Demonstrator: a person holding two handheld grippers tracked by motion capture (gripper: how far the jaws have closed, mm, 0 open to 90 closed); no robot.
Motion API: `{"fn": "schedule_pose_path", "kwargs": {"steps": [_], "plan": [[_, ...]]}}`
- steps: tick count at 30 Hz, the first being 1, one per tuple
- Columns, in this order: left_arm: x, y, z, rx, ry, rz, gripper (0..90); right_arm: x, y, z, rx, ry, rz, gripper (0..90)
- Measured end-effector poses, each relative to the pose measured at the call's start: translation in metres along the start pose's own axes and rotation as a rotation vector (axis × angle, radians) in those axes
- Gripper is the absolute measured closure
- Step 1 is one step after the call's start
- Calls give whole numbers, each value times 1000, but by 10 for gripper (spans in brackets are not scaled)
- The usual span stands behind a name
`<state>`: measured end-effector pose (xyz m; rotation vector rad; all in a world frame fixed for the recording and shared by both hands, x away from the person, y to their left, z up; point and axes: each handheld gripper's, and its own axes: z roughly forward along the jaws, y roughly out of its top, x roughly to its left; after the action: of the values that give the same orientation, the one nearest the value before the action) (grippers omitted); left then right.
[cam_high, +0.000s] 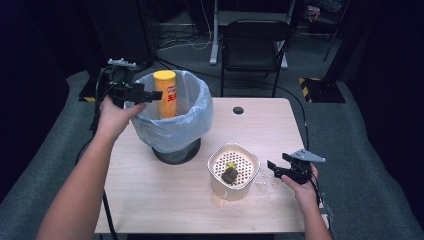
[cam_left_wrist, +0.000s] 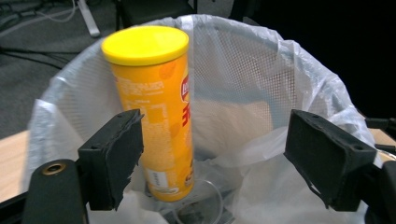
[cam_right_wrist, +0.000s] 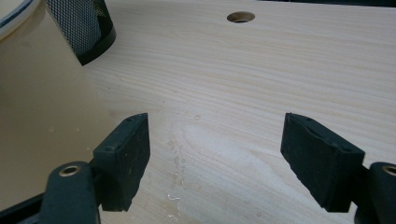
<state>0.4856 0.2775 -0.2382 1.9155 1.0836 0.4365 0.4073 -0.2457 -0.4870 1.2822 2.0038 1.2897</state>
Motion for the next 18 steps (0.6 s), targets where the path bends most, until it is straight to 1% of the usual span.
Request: {"fn": "schedule_pose_path", "kwargs": {"steps": [1, 2, 3, 4, 6, 8, 9, 11, 13, 15, 16, 17, 18], "plan": [[0, 0, -3, 0, -3, -1, 203, 0, 0, 0, -1, 0, -1, 239], [1, -2, -10, -2, -7, 0, 205, 0, 0, -1, -1, -2, -2, 239], [1, -2, -10, -2, -7, 0, 214, 0, 0, -1, -1, -2, -2, 239], [1, -3, -13, -3, -8, 2, 214, 0, 0, -1, -2, -1, -4, 239], [2, -8, -22, -10, -19, 6, 244, 0, 0, 0, -1, -1, -2, 240], [2, -9, -25, -8, -24, 6, 264, 1, 0, 0, 2, -1, -1, 242], [2, -11, -27, -5, -18, 11, 264, 1, 0, 0, 2, -1, -1, 242], [2, -15, -33, -17, -27, 17, 266, 1, 0, -1, 1, -1, -1, 243], [1, -20, -40, -24, -36, 18, 277, 1, 1, -1, -2, 5, -5, 244], [0, -27, -46, -26, -46, 19, 294, 1, 1, -2, -6, 4, 3, 246], [0, -34, -51, -32, -52, 18, 300, 1, 0, -2, -4, 1, 2, 247], [0, -34, -51, -32, -52, 18, 301, 1, 0, -2, -4, 1, 2, 247], [-1, -39, -55, -30, -45, 27, 301, 1, 0, -2, -3, -1, 3, 248]]}}
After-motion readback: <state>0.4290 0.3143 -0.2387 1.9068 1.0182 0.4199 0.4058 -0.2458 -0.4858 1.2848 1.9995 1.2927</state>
